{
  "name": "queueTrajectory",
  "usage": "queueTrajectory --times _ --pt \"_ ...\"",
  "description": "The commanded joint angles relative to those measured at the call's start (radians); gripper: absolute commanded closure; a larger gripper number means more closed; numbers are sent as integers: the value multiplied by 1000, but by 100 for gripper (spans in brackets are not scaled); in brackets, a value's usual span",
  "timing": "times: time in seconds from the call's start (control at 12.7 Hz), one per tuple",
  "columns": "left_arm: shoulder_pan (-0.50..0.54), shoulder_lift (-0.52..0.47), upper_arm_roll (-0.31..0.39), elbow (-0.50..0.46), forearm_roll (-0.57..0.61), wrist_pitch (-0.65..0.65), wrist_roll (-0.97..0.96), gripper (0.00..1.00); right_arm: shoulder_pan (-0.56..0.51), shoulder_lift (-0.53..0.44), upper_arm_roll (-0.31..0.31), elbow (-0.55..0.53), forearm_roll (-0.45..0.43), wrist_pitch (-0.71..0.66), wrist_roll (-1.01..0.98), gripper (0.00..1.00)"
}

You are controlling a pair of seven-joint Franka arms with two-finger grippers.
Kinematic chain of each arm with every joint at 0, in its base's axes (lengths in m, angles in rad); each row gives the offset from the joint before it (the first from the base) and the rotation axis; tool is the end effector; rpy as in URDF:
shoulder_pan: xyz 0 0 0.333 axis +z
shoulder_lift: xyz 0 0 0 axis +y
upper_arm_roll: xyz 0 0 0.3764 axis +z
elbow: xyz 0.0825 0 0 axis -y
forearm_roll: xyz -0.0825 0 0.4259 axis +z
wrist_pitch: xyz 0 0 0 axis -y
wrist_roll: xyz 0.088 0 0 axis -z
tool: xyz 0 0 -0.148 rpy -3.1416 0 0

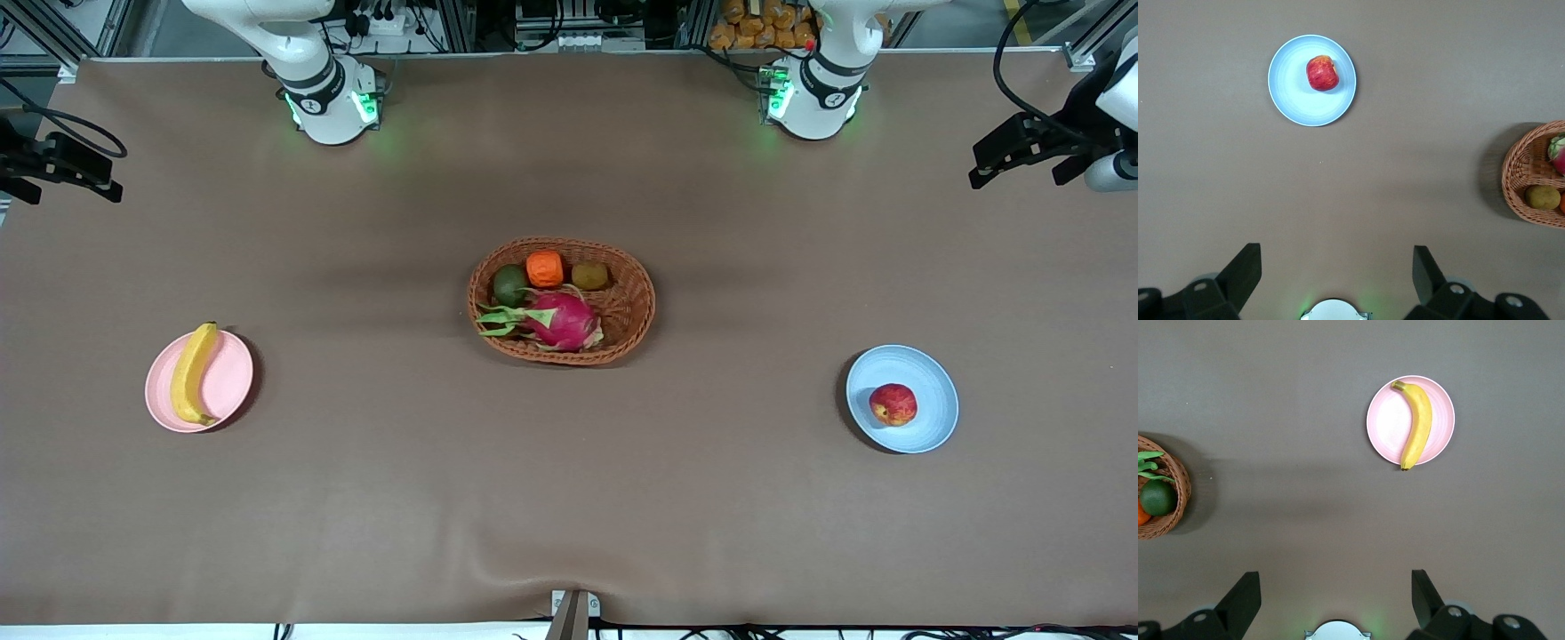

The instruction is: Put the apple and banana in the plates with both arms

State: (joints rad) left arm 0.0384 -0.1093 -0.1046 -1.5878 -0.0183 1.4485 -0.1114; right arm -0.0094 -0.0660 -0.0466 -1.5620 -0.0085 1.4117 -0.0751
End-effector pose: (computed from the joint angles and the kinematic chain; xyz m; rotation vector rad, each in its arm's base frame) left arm 0.5395 -0.0424 0.6866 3.1364 0.0691 -0.0488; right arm 0.5503 -0.0332 0.6732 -3.1385 -0.0288 0.1328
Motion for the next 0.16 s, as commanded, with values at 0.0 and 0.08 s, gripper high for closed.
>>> queueTrajectory --times 0.0,0.08 --pt "3 14 -10 40 -5 0 -10 0 -30 -11 24 -12 -11 7 12 0" --pt "3 16 -9 43 -3 0 -8 0 -30 -11 24 -12 -11 3 12 0"
